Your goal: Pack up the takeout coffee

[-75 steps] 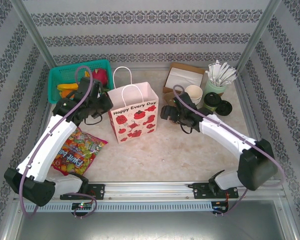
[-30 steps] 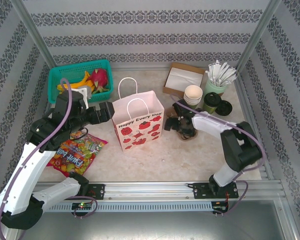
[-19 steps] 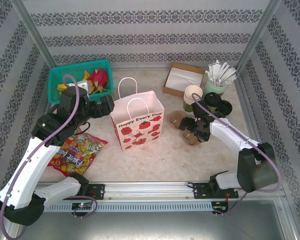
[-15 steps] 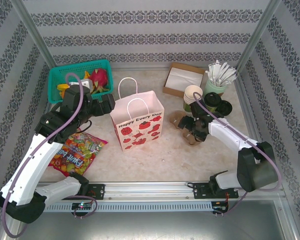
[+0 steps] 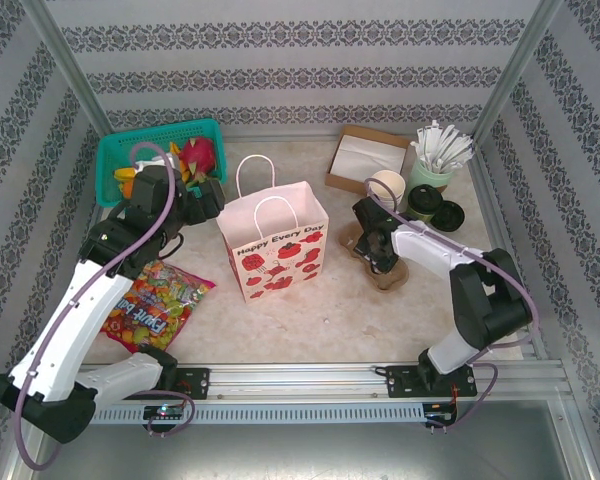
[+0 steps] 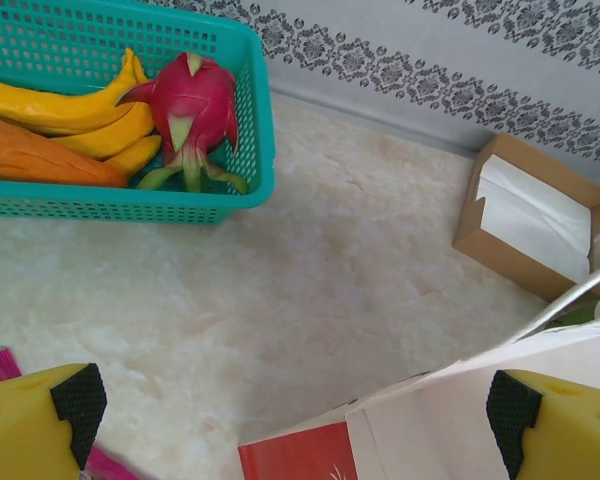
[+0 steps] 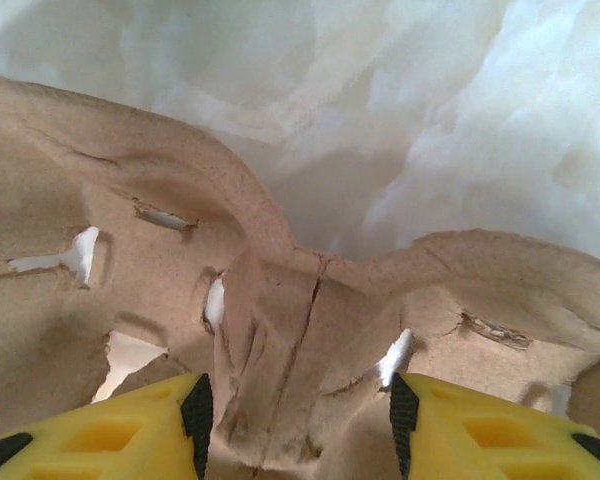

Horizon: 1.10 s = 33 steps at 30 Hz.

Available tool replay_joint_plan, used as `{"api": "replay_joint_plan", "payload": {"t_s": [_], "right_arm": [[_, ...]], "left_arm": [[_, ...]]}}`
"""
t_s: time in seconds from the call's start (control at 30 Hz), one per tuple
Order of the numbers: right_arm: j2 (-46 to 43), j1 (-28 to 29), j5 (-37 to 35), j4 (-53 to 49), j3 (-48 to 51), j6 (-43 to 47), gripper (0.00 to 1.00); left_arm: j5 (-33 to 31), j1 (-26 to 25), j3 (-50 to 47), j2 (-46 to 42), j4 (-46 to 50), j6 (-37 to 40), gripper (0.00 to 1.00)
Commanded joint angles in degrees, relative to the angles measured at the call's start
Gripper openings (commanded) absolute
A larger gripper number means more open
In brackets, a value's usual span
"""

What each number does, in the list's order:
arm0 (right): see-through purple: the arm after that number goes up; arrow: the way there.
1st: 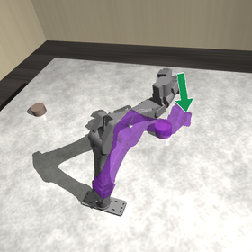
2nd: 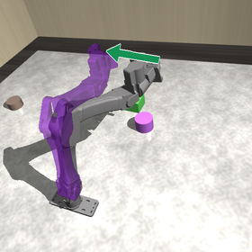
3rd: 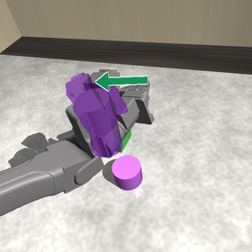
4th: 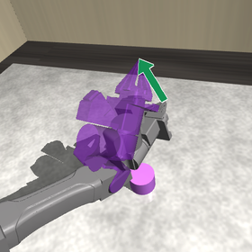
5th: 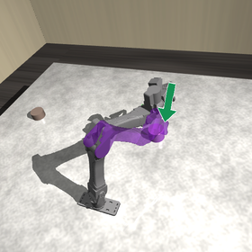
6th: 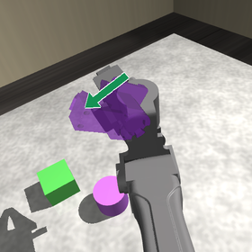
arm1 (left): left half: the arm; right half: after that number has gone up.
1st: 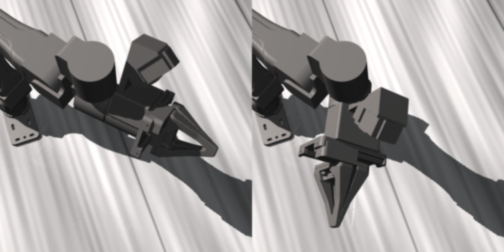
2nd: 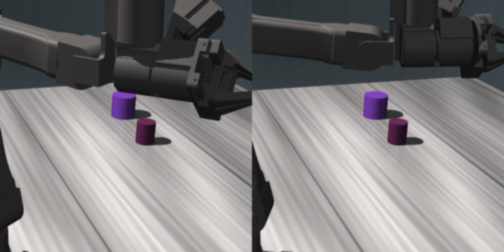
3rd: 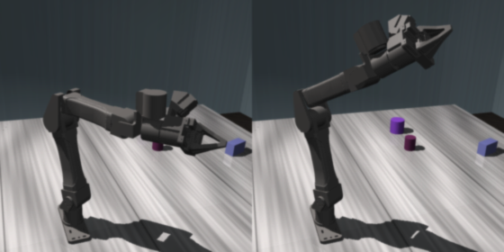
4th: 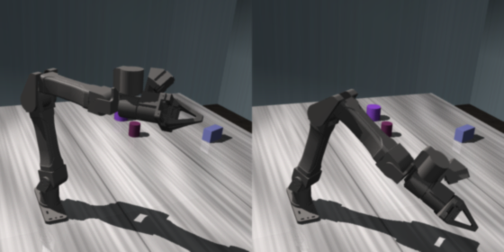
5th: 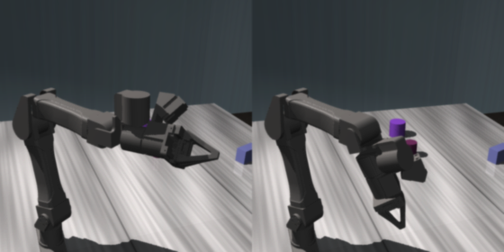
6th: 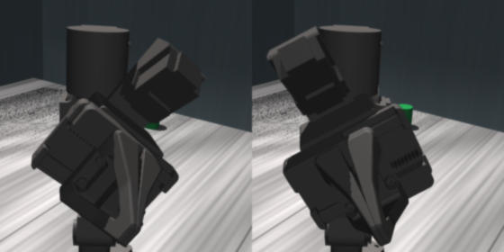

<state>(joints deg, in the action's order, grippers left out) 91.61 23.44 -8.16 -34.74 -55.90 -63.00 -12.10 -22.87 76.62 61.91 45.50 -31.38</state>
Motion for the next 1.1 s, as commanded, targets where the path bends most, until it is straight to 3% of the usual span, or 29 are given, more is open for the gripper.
{"api": "replay_joint_plan", "payload": {"t_s": [0.0, 0.27, 0.47, 0.7, 0.9, 1.07], "right_arm": [[1.65, 0.64, -1.59, -1.30, -1.66, -1.69, 0.49], [0.31, -0.13, -2.47, -4.52, -1.39, 4.15, 0.27], [-3.28, -4.65, 5.83, -6.02, 3.45, 19.09, 0.00], [-6.60, -2.37, 9.07, -16.58, 3.69, 31.76, 0.00], [-6.44, 6.56, 14.52, -19.32, 3.48, 38.34, 0.00], [-2.13, 14.32, 10.52, -18.83, 1.08, 41.28, 0.00]], "left_arm": [[0.82, 0.87, 0.07, 1.16, -1.79, 1.71, 1.00], [1.53, 1.48, 0.46, 2.22, -1.61, 2.11, 1.00], [1.54, 1.70, 0.70, 2.47, -1.38, 1.32, 1.00], [2.12, 1.83, 1.91, 3.63, -0.38, 0.25, 1.00], [2.89, 1.82, 2.31, 3.94, -0.87, 1.77, 1.00], [2.40, 1.86, 2.48, 4.14, -1.41, 2.72, 1.00]]}}
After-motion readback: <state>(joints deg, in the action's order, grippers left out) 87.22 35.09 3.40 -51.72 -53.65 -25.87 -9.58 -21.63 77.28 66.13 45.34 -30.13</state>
